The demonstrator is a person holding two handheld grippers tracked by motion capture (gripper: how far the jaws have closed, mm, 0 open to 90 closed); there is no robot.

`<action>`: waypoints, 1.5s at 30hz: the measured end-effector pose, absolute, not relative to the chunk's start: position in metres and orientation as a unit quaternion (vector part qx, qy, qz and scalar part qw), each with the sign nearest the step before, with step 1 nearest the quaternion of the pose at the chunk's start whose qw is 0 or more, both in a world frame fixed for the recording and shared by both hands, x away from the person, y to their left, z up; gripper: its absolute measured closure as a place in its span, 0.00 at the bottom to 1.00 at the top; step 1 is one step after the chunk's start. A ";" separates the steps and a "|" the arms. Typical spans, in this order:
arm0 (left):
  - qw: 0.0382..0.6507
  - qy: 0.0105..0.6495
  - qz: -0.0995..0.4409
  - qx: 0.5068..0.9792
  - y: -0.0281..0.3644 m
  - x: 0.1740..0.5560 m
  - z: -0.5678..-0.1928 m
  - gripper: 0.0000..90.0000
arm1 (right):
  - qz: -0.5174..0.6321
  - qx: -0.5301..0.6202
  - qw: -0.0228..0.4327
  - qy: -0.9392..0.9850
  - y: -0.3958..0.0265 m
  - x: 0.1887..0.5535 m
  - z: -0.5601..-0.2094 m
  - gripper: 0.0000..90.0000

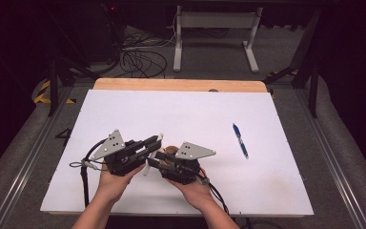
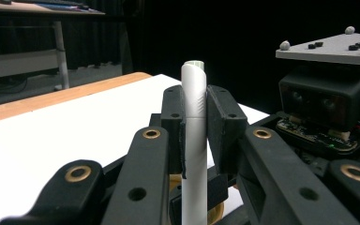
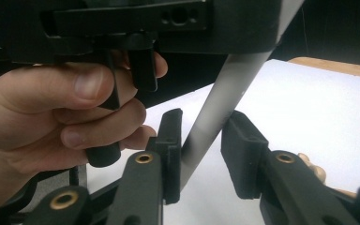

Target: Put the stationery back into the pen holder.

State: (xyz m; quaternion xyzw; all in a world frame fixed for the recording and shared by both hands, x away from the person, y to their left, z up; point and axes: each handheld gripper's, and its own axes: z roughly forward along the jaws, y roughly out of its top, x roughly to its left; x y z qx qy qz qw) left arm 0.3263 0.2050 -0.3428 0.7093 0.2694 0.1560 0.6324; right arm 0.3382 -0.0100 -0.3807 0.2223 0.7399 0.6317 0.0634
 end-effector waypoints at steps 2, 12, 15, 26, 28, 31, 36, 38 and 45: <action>0.634 0.270 0.155 0.708 0.206 0.326 -0.342 0.87 | 0.631 0.228 0.059 0.739 -0.012 0.339 -0.381 0.82; 0.630 0.275 0.158 0.709 0.209 0.324 -0.338 0.79 | 0.633 0.244 0.047 0.733 -0.019 0.345 -0.380 0.88; 0.625 0.281 0.159 0.710 0.212 0.323 -0.338 0.72 | 0.636 0.247 0.051 0.729 -0.022 0.346 -0.378 0.88; 0.605 0.306 0.177 0.713 0.227 0.322 -0.340 0.62 | 0.641 0.254 0.072 0.721 -0.031 0.350 -0.376 0.88; 0.601 0.311 0.181 0.714 0.229 0.323 -0.343 0.60 | 0.644 0.255 0.074 0.718 -0.033 0.351 -0.375 0.88; 0.596 0.318 0.181 0.714 0.232 0.325 -0.346 0.58 | 0.647 0.256 0.079 0.714 -0.036 0.352 -0.374 0.88; 0.585 0.334 0.182 0.716 0.236 0.329 -0.351 0.51 | 0.656 0.250 0.093 0.706 -0.041 0.353 -0.373 0.88; 0.580 0.333 0.187 0.719 0.238 0.331 -0.353 0.49 | 0.656 0.251 0.099 0.705 -0.043 0.353 -0.373 0.88; 0.572 0.337 0.194 0.722 0.242 0.332 -0.356 0.48 | 0.661 0.257 0.113 0.696 -0.051 0.356 -0.371 0.88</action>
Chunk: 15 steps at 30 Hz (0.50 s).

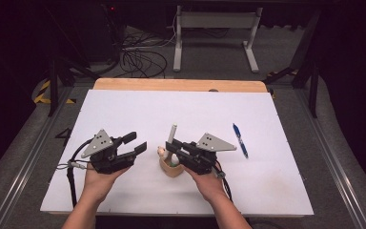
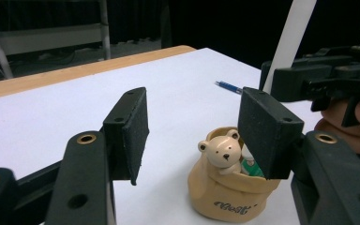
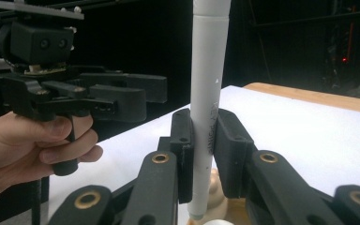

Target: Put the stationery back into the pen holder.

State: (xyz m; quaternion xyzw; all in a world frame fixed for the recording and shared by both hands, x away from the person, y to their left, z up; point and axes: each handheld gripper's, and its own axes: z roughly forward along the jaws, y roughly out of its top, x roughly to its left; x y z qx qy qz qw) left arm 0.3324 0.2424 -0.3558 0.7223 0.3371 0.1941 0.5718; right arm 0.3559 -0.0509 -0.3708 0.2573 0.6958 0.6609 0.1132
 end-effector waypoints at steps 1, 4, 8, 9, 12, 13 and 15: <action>0.572 0.338 0.194 0.722 0.243 0.333 -0.356 0.48 | 0.661 0.258 0.116 0.695 -0.052 0.356 -0.371 0.88; 0.567 0.338 0.197 0.725 0.244 0.333 -0.357 0.48 | 0.659 0.261 0.123 0.695 -0.055 0.357 -0.371 0.88; 0.563 0.337 0.198 0.728 0.245 0.334 -0.358 0.47 | 0.657 0.268 0.135 0.692 -0.060 0.359 -0.371 0.88; 0.564 0.337 0.198 0.727 0.245 0.334 -0.359 0.47 | 0.657 0.270 0.137 0.691 -0.061 0.360 -0.371 0.88; 0.564 0.337 0.197 0.728 0.245 0.334 -0.359 0.46 | 0.653 0.275 0.148 0.690 -0.066 0.361 -0.371 0.88; 0.563 0.337 0.197 0.728 0.245 0.334 -0.359 0.46 | 0.652 0.276 0.150 0.690 -0.067 0.362 -0.372 0.88; 0.562 0.337 0.198 0.729 0.246 0.334 -0.359 0.46 | 0.646 0.280 0.155 0.694 -0.069 0.362 -0.372 0.88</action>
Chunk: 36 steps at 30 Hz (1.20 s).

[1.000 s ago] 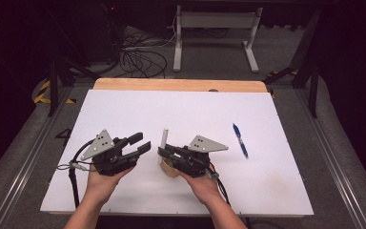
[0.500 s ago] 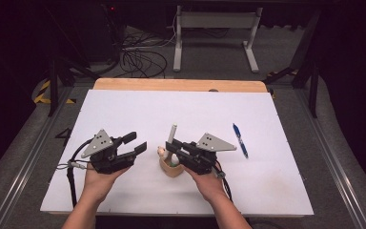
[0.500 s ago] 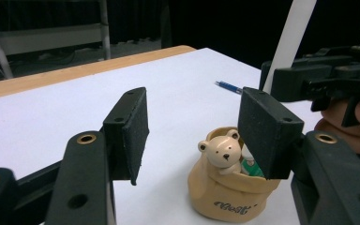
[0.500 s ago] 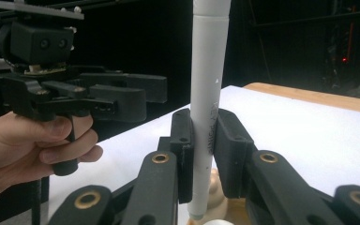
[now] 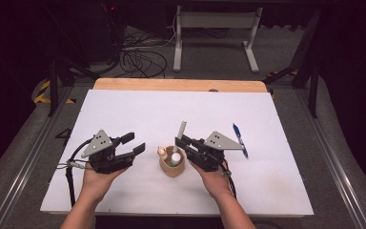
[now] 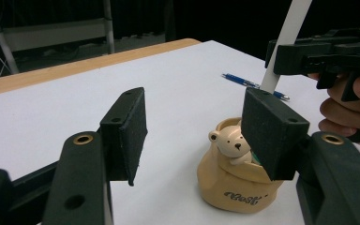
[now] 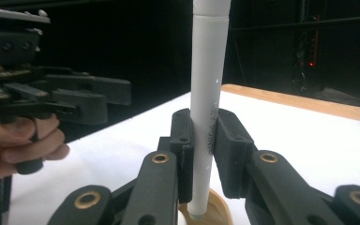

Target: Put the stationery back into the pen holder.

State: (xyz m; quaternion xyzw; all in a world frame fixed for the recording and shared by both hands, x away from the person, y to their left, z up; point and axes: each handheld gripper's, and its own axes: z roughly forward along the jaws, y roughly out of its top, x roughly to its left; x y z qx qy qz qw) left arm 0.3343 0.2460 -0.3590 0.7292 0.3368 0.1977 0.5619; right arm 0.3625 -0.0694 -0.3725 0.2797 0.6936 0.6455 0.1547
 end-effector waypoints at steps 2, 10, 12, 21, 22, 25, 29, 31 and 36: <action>0.562 0.337 0.199 0.729 0.247 0.334 -0.359 0.45 | 0.641 0.283 0.157 0.696 -0.071 0.363 -0.373 0.88; 0.561 0.343 0.199 0.727 0.249 0.334 -0.359 0.43 | 0.617 0.289 0.157 0.715 -0.074 0.363 -0.375 0.88; 0.560 0.342 0.201 0.727 0.250 0.334 -0.359 0.43 | 0.611 0.289 0.156 0.720 -0.075 0.362 -0.376 0.88; 0.558 0.344 0.206 0.727 0.252 0.334 -0.358 0.43 | 0.590 0.289 0.146 0.740 -0.074 0.361 -0.380 0.88; 0.559 0.343 0.206 0.726 0.252 0.334 -0.358 0.43 | 0.588 0.291 0.145 0.741 -0.074 0.361 -0.380 0.88; 0.557 0.342 0.205 0.729 0.252 0.334 -0.359 0.43 | 0.585 0.294 0.138 0.744 -0.075 0.362 -0.382 0.88; 0.559 0.345 0.202 0.727 0.251 0.334 -0.359 0.43 | 0.580 0.297 0.129 0.747 -0.075 0.363 -0.382 0.88; 0.558 0.343 0.203 0.728 0.251 0.334 -0.359 0.43 | 0.577 0.300 0.125 0.749 -0.075 0.363 -0.383 0.87; 0.556 0.341 0.204 0.730 0.251 0.334 -0.359 0.43 | 0.575 0.301 0.117 0.752 -0.076 0.364 -0.384 0.87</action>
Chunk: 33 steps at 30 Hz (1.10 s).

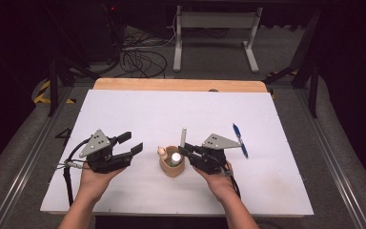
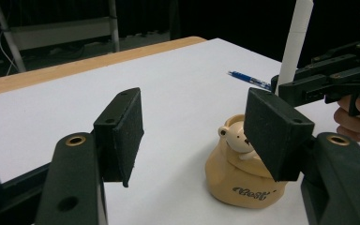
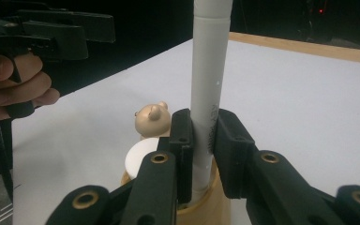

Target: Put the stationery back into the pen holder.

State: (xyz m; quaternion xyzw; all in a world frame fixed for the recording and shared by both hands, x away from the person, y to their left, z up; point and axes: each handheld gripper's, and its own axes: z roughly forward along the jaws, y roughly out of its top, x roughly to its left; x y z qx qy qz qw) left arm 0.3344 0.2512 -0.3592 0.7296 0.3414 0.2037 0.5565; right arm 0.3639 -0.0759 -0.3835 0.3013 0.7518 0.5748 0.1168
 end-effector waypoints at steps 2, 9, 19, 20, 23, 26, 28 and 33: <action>0.557 0.342 0.203 0.729 0.251 0.334 -0.359 0.43 | 0.574 0.300 0.113 0.753 -0.077 0.365 -0.384 0.87; 0.560 0.343 0.197 0.728 0.252 0.334 -0.359 0.43 | 0.575 0.300 0.102 0.754 -0.078 0.367 -0.386 0.87; 0.560 0.341 0.196 0.730 0.252 0.335 -0.359 0.43 | 0.571 0.299 0.097 0.759 -0.078 0.368 -0.387 0.86; 0.560 0.340 0.196 0.730 0.252 0.335 -0.359 0.43 | 0.570 0.299 0.096 0.759 -0.078 0.368 -0.387 0.86; 0.560 0.341 0.196 0.730 0.252 0.335 -0.359 0.43 | 0.570 0.299 0.096 0.759 -0.078 0.368 -0.387 0.85; 0.560 0.340 0.197 0.730 0.252 0.335 -0.359 0.43 | 0.572 0.298 0.094 0.758 -0.078 0.368 -0.387 0.84; 0.561 0.342 0.195 0.729 0.252 0.335 -0.360 0.43 | 0.573 0.297 0.093 0.759 -0.079 0.368 -0.387 0.82; 0.558 0.343 0.198 0.729 0.253 0.335 -0.360 0.43 | 0.577 0.296 0.093 0.756 -0.081 0.368 -0.385 0.76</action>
